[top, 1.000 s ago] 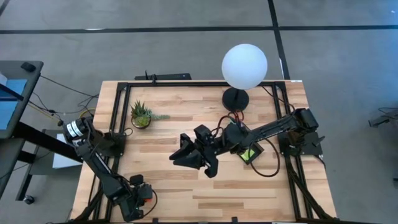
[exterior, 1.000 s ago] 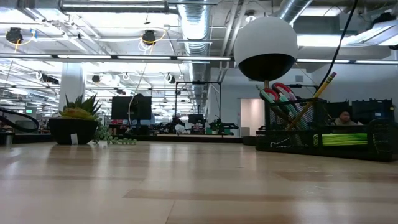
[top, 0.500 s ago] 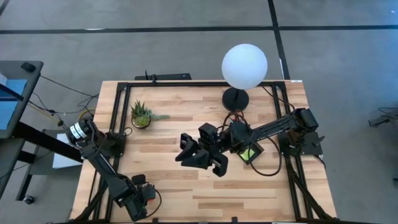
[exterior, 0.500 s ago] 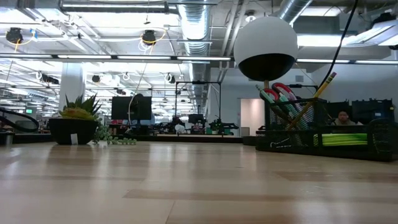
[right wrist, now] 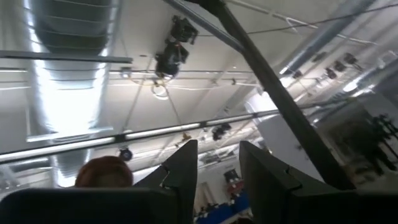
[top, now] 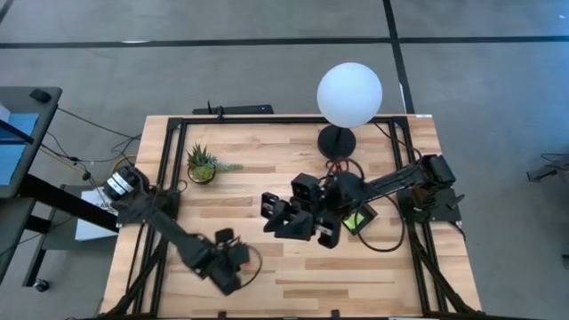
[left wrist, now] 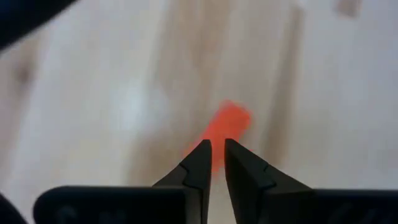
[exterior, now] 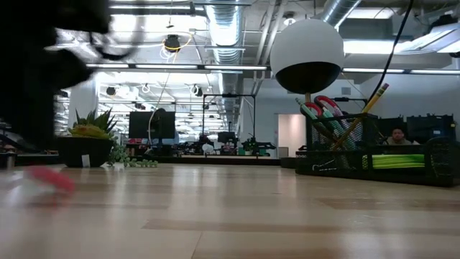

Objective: Pick and place office supplies into organizer
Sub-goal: Put the orange eraser into the black desk organizer

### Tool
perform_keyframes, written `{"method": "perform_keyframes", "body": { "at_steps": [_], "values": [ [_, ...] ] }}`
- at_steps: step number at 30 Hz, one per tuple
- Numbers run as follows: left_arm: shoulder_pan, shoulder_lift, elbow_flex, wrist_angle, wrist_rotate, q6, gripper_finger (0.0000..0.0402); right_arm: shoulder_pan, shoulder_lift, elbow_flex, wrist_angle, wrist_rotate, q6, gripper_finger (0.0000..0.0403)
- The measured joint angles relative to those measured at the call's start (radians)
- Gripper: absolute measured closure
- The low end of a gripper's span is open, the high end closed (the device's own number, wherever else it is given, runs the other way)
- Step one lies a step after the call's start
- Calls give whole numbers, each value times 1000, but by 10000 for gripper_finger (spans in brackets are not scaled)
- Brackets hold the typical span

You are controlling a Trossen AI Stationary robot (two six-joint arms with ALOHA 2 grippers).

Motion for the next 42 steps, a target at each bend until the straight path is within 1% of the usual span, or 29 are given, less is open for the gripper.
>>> {"method": "perform_keyframes", "body": {
  "at_steps": [2,4,6,8,10,13,17,19,20,22,24,27,29,31,34,37,39,42],
  "values": [
    [58,-1,9,3,-7,70,365,8,0,0,36,-9,0,290],
    [123,-2,11,43,-9,153,368,17,-3,0,87,-40,15,290],
    [196,-2,11,130,-19,257,374,28,-14,0,139,-59,24,290],
    [278,-2,12,250,-26,365,383,42,-31,0,184,-73,24,290],
    [361,-2,13,367,-4,471,393,55,-50,0,195,-105,22,290],
    [475,-3,15,438,94,526,400,70,-82,0,176,-168,-1,290],
    [573,-3,15,416,331,524,394,76,-111,0,150,-249,-26,290],
    [581,-3,15,383,449,486,393,75,-123,0,126,-271,-27,290],
    [572,-6,15,358,491,463,393,75,-127,0,119,-282,-28,290],
    [530,-28,14,290,520,436,397,75,-131,0,108,-299,-28,290],
    [465,-67,14,222,484,402,400,72,-132,0,108,-321,-29,290],
    [358,-147,14,85,355,308,399,65,-132,0,107,-344,-29,290],
    [290,-206,14,2,273,207,400,58,-132,0,107,-344,-29,290],
    [217,-263,-10,-43,180,55,401,47,-132,0,104,-345,-29,290],
    [92,-322,-82,-4,47,-186,401,30,-132,0,81,-344,-29,290],
    [-26,-332,-165,129,-105,-414,401,16,-132,0,75,-343,-29,290],
    [-82,-332,-204,194,-168,-468,397,9,-132,0,73,-345,-29,290],
    [-115,-330,-239,209,-178,-472,383,-4,-132,0,5,-349,-29,290]
  ]
}}
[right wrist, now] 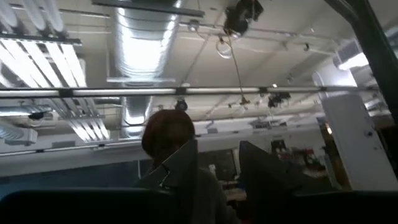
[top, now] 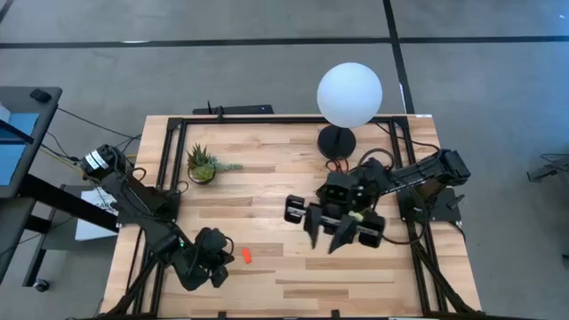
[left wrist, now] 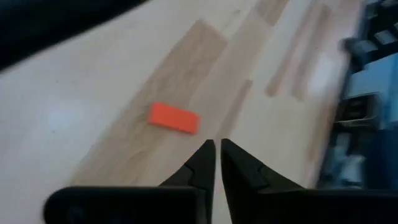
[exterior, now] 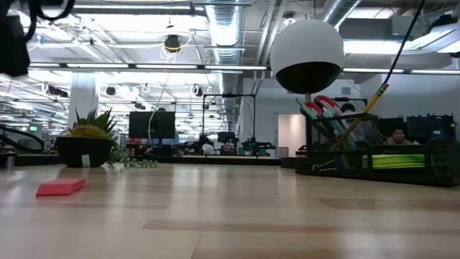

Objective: Pick and place office supplies into organizer
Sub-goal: Put the orange eraser into the black desk organizer

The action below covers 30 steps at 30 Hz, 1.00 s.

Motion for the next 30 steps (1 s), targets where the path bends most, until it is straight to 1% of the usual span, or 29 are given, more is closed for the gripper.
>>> {"method": "perform_keyframes", "body": {
  "at_steps": [3,6,9,12,14,15,18,21,25,30],
  "values": [
    [-4,0,-11,-25,6,37,359,-15,0,0,-158,-8,0,290],
    [5,9,-15,-40,33,156,328,-34,0,0,-396,-7,5,290],
    [12,24,-15,-50,15,387,296,-51,0,0,-609,50,83,290],
    [34,56,-15,-49,23,669,265,-62,1,-1,-731,169,123,290],
    [59,82,-15,-41,73,824,247,-65,1,-1,-750,224,130,290],
    [76,100,-15,-32,117,903,240,-68,1,-1,-742,237,130,290],
    [115,169,-15,8,232,1119,223,-63,1,-1,-652,259,130,290],
    [141,213,-15,57,251,1306,220,-52,1,-1,-529,264,123,290],
    [191,228,-15,87,297,1454,224,-35,1,-1,-463,271,93,290],
    [259,228,-12,94,348,1608,228,-22,1,-1,-455,271,71,290]
  ]
}}
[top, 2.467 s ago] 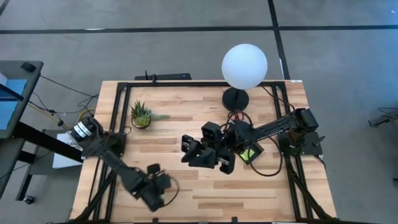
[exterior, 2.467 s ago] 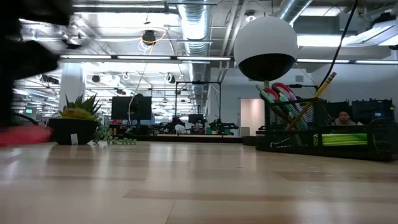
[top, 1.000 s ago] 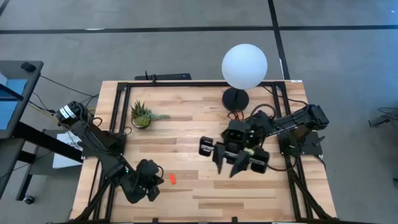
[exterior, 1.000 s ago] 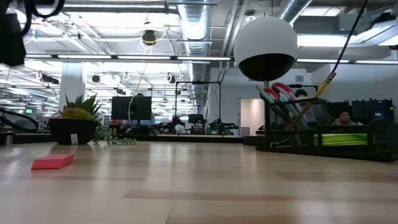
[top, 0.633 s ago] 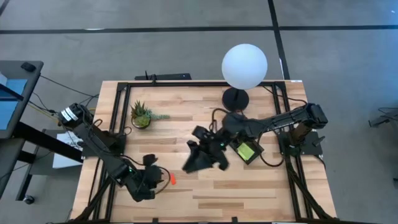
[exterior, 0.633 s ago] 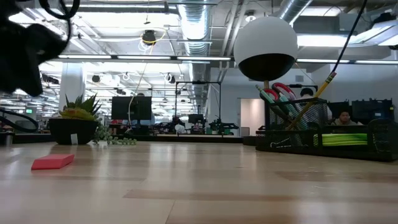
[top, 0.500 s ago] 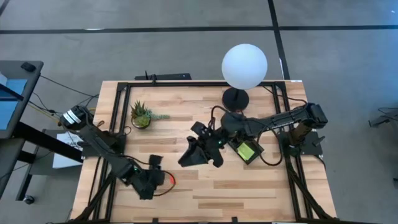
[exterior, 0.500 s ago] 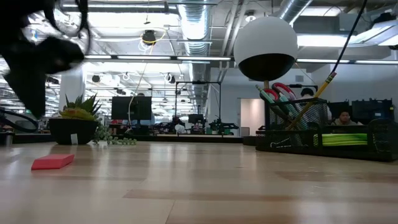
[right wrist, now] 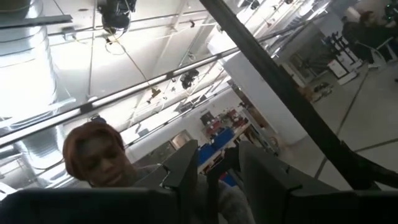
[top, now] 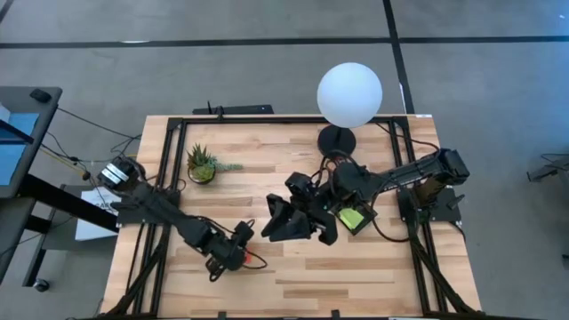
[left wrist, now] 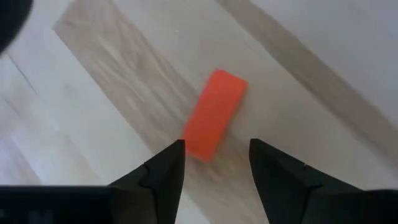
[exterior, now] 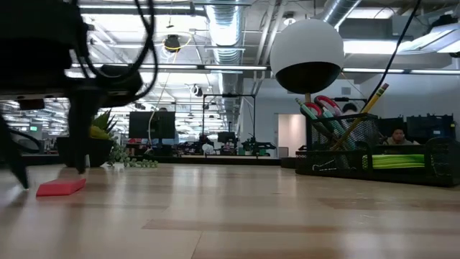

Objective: Pick and place office supplies into organizer
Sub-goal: Put the orange eraser into the black desk organizer

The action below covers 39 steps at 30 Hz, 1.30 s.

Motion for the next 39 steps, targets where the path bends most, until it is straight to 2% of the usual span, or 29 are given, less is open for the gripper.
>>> {"method": "perform_keyframes", "body": {
  "at_steps": [6,11,17,21,24,32,35,39],
  "values": [
    [76,0,3,55,150,181,229,4,0,0,-9,13,0,290],
    [116,0,3,50,232,242,229,2,0,0,-11,19,0,290],
    [120,29,5,58,266,309,229,2,0,0,-11,19,-1,290],
    [123,84,13,78,275,304,229,2,0,0,-15,18,-1,290],
    [129,86,10,100,251,271,229,2,0,0,-14,15,-1,290],
    [177,82,6,105,296,219,230,1,0,0,-19,0,-1,290],
    [186,83,5,106,299,169,243,1,0,0,-19,0,-1,290],
    [186,84,5,106,294,158,281,1,0,0,-19,-1,-1,290]
  ]
}}
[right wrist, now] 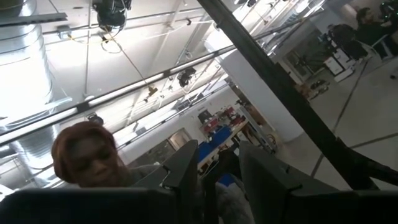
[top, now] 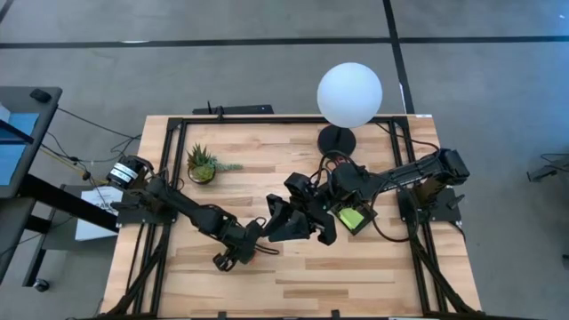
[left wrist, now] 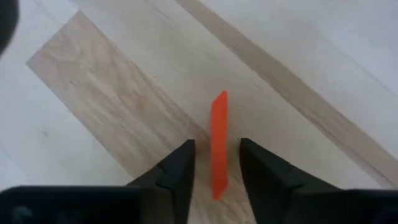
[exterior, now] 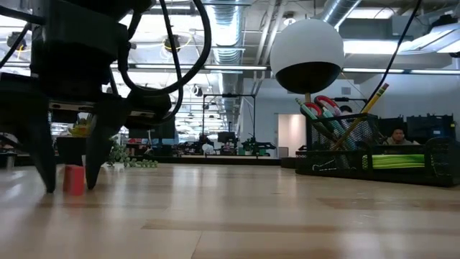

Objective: Pick and place office supplies into organizer
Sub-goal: Put the orange eraser into the black desk organizer

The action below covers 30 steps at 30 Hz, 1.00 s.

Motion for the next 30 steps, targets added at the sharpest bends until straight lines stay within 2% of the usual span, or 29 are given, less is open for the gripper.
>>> {"method": "perform_keyframes", "body": {
  "at_steps": [7,10,14,16,19,22,23,26,30],
  "values": [
    [2,0,-2,48,-37,-126,386,0,0,0,0,-1,0,290],
    [2,9,34,81,-118,-217,386,0,0,0,7,-1,-2,290],
    [51,8,126,176,-351,-244,392,2,0,1,31,20,-72,290],
    [101,7,172,238,-384,-260,394,1,0,1,32,24,-94,290],
    [200,19,242,318,-374,-319,393,1,0,1,54,26,-96,290],
    [293,42,305,375,-368,-326,393,2,0,1,88,22,-95,290],
    [316,58,326,405,-337,-314,393,2,0,1,91,19,-96,290],
    [352,124,398,425,-240,-250,394,-5,0,1,116,-4,-92,290],
    [353,250,531,405,-186,-154,394,-20,0,1,148,-84,-19,290]
  ]
}}
